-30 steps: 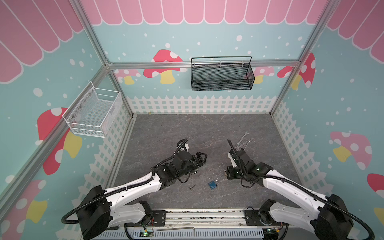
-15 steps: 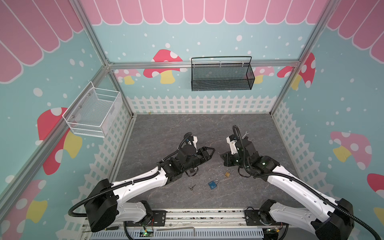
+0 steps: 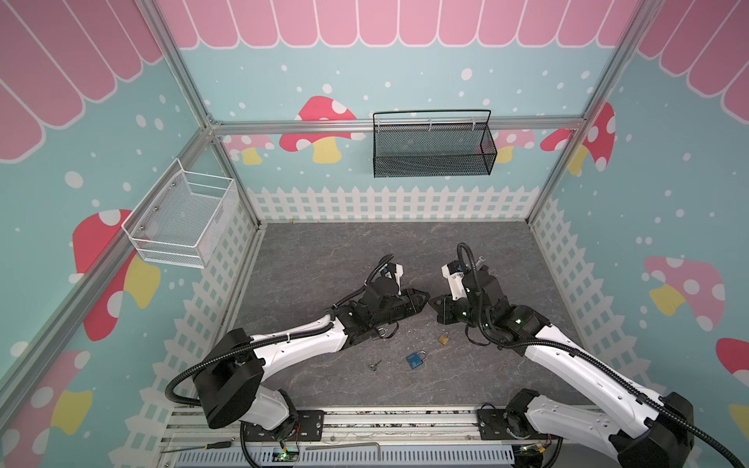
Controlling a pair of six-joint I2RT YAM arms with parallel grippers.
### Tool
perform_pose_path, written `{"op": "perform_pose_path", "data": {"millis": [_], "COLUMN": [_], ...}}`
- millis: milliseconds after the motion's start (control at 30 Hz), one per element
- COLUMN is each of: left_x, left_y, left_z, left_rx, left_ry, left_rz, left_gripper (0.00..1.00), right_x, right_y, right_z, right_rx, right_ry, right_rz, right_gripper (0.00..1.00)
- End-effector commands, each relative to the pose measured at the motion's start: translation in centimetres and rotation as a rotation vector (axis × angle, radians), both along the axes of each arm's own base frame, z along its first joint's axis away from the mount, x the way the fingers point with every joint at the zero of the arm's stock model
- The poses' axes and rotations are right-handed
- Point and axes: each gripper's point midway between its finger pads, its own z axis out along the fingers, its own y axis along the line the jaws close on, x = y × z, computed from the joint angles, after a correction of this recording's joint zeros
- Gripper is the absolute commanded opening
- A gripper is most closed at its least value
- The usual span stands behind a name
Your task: Unlock with the key
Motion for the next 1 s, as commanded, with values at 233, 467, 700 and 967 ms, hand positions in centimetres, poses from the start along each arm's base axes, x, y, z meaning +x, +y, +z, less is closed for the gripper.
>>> {"op": "perform_pose_path", "data": {"millis": [233,467,700,967], "left_x": [0.3,0.4,0.6,1.3], "left_y": [-1.2,-0.6,0.0,1.2], "left_z": [1.9,1.5,2.1,5.7], "left_rx": [-0.073,-0.049,-0.036,-0.104], "left_ry": [-0.058,-0.052,-0.083,-0.257], "left_rz": [-0.02,0.004,0.012,-0.013], "left_gripper": [0.17,0.04,0.0,0.0], "right_x": [0.0,0.0,0.0,-0.5], "right_y": [0.4,0.1,0.1,-0.5], "right_z": [0.8,1.0,1.3,3.8], "right_rx": [0.019,0.021,0.026,0.078], "right_ry": [-0.032,-0.04,-0.047,-0.08], "right_rz": [0.026,0.012,0.009,0.024], "right_gripper": [0.0,0.0,0.01,0.4]}}
